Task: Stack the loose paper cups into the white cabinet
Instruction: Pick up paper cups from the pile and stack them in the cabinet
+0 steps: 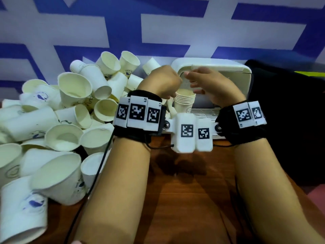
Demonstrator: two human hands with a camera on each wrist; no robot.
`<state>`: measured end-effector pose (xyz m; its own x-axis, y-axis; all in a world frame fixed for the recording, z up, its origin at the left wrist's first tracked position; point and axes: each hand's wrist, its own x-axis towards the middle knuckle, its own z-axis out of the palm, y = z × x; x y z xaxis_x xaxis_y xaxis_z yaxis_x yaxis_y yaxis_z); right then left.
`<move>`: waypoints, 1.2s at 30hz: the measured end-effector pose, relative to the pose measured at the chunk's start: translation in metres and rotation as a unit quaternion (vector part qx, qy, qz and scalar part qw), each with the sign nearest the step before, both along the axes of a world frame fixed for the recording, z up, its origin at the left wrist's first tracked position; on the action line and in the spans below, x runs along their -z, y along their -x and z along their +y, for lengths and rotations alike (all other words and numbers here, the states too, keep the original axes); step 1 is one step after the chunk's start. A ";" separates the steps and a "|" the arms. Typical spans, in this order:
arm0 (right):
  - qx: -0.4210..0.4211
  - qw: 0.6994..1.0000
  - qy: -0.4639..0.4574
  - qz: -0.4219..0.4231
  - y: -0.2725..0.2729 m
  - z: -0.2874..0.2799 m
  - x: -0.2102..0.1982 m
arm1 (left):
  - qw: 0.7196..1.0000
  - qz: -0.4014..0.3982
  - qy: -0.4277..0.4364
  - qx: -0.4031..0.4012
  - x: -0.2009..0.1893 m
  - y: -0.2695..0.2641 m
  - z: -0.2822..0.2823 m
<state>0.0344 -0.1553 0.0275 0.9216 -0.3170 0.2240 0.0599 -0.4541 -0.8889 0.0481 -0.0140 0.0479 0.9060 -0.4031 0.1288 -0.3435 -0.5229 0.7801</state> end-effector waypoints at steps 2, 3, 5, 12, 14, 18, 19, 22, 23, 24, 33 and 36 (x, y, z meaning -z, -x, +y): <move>-0.040 0.999 0.016 -0.014 0.013 0.022 -0.008 | 1.000 -0.015 -0.002 -0.005 -0.009 0.012 0.021; -0.062 0.998 0.023 -0.021 0.020 0.036 -0.011 | 0.999 -0.031 -0.004 -0.015 -0.013 0.017 0.036; -0.105 0.993 0.039 -0.025 0.031 0.060 -0.012 | 0.998 -0.049 -0.006 -0.023 -0.020 0.027 0.061; -0.260 0.962 0.075 0.016 0.038 0.153 -0.017 | 0.995 -0.076 -0.026 -0.067 -0.037 0.057 0.153; -0.278 0.956 0.093 0.023 0.037 0.175 -0.016 | 0.994 -0.074 -0.039 -0.074 -0.039 0.065 0.175; -0.304 0.944 0.123 0.032 0.040 0.212 -0.010 | 0.992 -0.061 -0.070 -0.083 -0.034 0.074 0.210; -0.305 0.943 0.130 0.036 0.042 0.219 -0.009 | 0.992 -0.059 -0.075 -0.084 -0.032 0.075 0.217; -0.299 0.936 0.182 0.038 0.046 0.236 -0.005 | 0.993 -0.046 -0.082 -0.073 -0.024 0.078 0.237; -0.290 0.932 0.215 0.042 0.047 0.240 -0.003 | 0.994 -0.032 -0.081 -0.062 -0.019 0.079 0.243; -0.276 0.926 0.253 0.049 0.047 0.241 -0.001 | 0.995 -0.017 -0.081 -0.052 -0.015 0.078 0.247; -0.217 0.889 0.381 0.129 0.062 0.245 0.023 | 0.982 0.037 -0.178 -0.059 0.037 0.069 0.273; -0.215 0.888 0.386 0.130 0.065 0.248 0.029 | 0.979 0.033 -0.192 -0.058 0.046 0.070 0.277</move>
